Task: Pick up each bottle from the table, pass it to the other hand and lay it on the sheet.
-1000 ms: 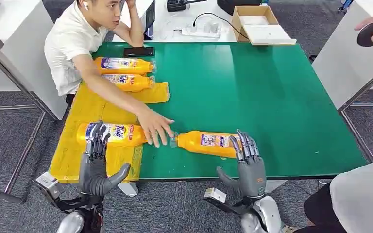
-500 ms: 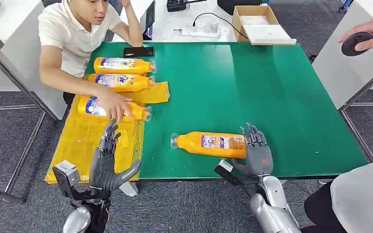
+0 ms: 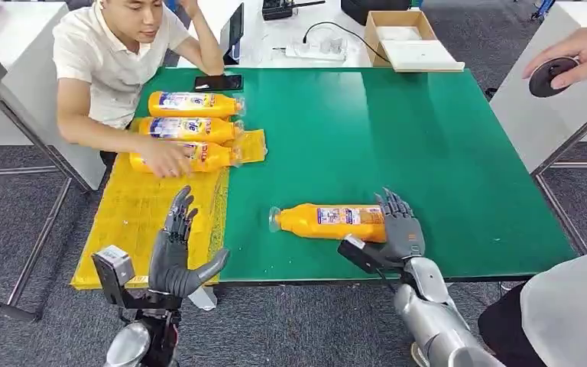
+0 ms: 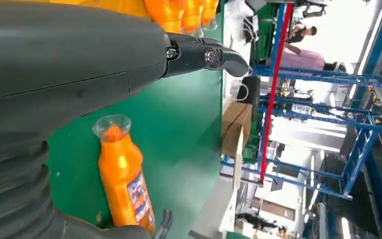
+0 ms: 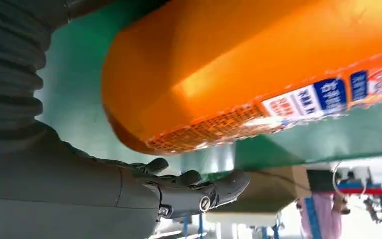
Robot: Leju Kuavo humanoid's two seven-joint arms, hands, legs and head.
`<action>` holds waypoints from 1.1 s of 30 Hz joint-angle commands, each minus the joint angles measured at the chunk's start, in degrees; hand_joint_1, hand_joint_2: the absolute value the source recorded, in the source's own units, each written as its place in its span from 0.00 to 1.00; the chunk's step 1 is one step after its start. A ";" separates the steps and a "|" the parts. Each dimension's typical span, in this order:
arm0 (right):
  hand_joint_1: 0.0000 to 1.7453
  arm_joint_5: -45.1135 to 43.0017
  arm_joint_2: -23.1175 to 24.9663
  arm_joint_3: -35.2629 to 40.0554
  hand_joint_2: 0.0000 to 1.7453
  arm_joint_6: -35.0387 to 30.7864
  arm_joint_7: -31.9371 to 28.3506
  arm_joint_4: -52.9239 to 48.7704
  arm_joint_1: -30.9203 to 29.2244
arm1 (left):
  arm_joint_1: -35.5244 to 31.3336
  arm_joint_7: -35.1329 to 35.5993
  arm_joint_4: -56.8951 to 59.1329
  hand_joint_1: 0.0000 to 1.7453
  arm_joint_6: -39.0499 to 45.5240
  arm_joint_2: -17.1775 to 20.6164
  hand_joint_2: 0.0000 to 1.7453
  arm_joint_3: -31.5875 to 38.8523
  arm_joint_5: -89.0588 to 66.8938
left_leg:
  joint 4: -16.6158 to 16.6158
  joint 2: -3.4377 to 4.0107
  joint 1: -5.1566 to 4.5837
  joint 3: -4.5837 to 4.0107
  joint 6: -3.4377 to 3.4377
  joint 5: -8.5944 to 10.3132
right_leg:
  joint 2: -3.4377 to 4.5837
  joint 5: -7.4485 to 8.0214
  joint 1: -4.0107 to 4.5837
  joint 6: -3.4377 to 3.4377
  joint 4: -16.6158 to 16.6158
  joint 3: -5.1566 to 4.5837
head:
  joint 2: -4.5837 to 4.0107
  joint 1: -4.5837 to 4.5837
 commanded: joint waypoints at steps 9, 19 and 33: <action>0.00 0.08 0.18 3.54 1.00 1.44 -0.33 6.68 -3.45 | -2.36 0.49 2.65 0.00 -0.24 0.83 1.00 -2.08 0.26 | -0.06 0.01 0.06 0.19 -0.09 -0.03 | -0.07 -0.03 0.07 -0.08 -0.05 0.20 | -0.02 -0.02; 0.20 -2.92 0.27 6.25 1.00 16.25 1.41 12.08 -5.49 | -4.33 2.03 5.26 0.00 -1.09 1.01 1.00 -3.12 2.13 | -0.05 -0.01 0.07 0.18 -0.10 -0.01 | -0.08 -0.02 0.08 -0.09 -0.06 0.19 | 0.00 -0.02; 1.00 -5.31 -0.99 9.10 1.00 27.49 4.03 14.64 -6.73 | -6.77 2.86 8.55 0.00 -1.75 0.88 1.00 -4.04 2.89 | -0.14 -0.04 0.15 1.16 -0.17 -0.03 | -0.12 0.04 0.20 -0.20 -0.32 0.66 | 0.00 0.00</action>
